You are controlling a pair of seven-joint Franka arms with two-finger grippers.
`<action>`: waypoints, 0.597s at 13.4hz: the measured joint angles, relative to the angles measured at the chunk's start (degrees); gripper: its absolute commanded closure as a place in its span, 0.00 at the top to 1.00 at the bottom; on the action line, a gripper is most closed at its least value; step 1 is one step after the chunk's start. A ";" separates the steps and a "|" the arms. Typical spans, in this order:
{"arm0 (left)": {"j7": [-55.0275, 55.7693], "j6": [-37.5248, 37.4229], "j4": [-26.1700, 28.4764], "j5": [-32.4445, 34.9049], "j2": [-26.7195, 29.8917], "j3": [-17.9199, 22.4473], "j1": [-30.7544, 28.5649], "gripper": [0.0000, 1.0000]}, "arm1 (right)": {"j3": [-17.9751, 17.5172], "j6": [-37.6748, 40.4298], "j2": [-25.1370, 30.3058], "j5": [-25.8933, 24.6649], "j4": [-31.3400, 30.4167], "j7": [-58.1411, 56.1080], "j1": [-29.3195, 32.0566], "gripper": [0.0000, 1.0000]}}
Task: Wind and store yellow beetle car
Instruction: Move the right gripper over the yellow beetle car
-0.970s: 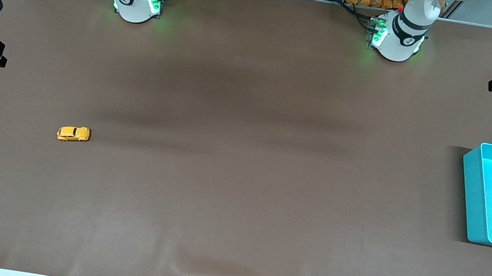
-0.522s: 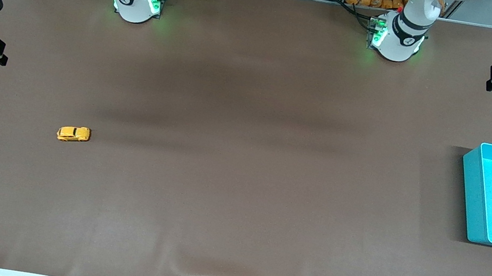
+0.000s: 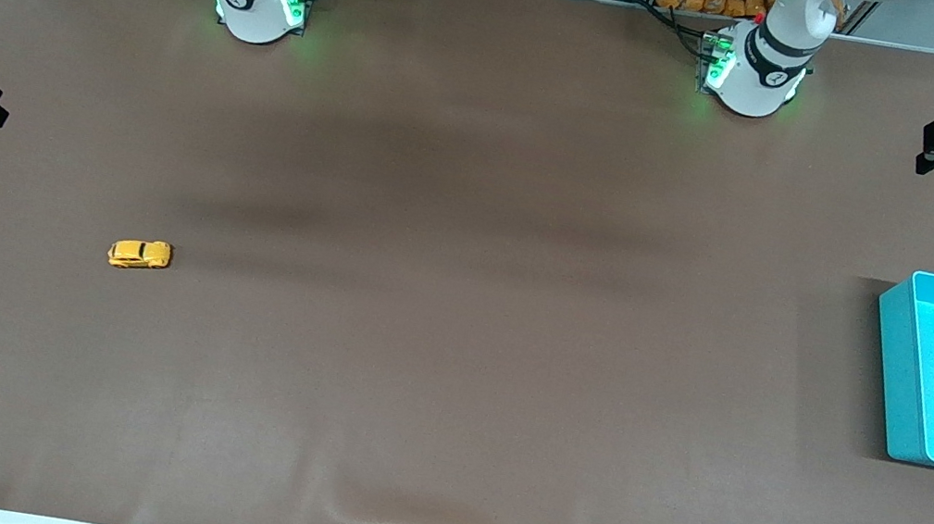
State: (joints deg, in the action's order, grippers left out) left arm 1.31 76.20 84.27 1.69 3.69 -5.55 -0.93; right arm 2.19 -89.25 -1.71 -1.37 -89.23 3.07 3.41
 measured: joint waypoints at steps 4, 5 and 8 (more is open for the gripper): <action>0.00 0.01 0.00 0.00 0.00 0.14 -0.15 1.00 | -0.02 -0.39 -2.66 -0.02 -0.34 16.34 0.04 1.00; 0.00 0.01 0.00 0.00 0.00 0.14 -0.15 1.00 | -0.06 -0.84 -3.72 -0.03 -0.35 19.39 0.01 1.00; 0.00 0.01 0.00 0.00 0.00 0.14 -0.15 1.00 | 0.09 -1.47 -5.62 -0.04 -0.37 24.99 0.30 1.00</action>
State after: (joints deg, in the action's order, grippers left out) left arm 1.31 76.21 84.27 1.69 3.69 -5.41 -1.09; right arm 2.28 -90.72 -7.33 -1.40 -89.60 28.06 3.71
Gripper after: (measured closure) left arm 0.000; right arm 0.000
